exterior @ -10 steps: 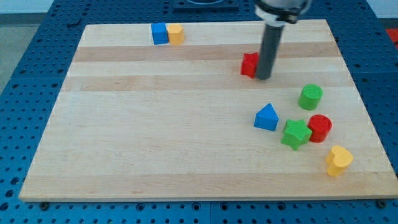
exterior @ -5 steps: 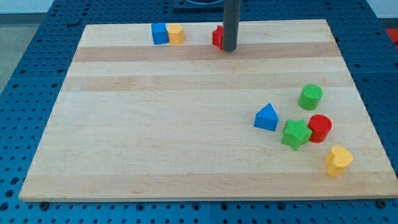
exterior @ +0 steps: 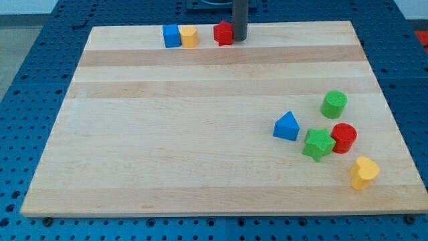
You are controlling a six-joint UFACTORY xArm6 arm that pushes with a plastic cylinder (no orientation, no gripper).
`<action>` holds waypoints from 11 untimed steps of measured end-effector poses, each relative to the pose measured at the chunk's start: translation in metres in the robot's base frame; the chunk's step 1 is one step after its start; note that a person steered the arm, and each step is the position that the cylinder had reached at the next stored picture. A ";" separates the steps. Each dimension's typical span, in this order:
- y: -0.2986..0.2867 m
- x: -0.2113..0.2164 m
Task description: Push the red star to yellow hexagon
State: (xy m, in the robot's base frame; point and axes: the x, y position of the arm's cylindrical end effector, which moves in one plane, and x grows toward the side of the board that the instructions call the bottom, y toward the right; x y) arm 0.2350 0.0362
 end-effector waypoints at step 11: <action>-0.024 -0.026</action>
State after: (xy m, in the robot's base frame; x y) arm 0.2087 0.0117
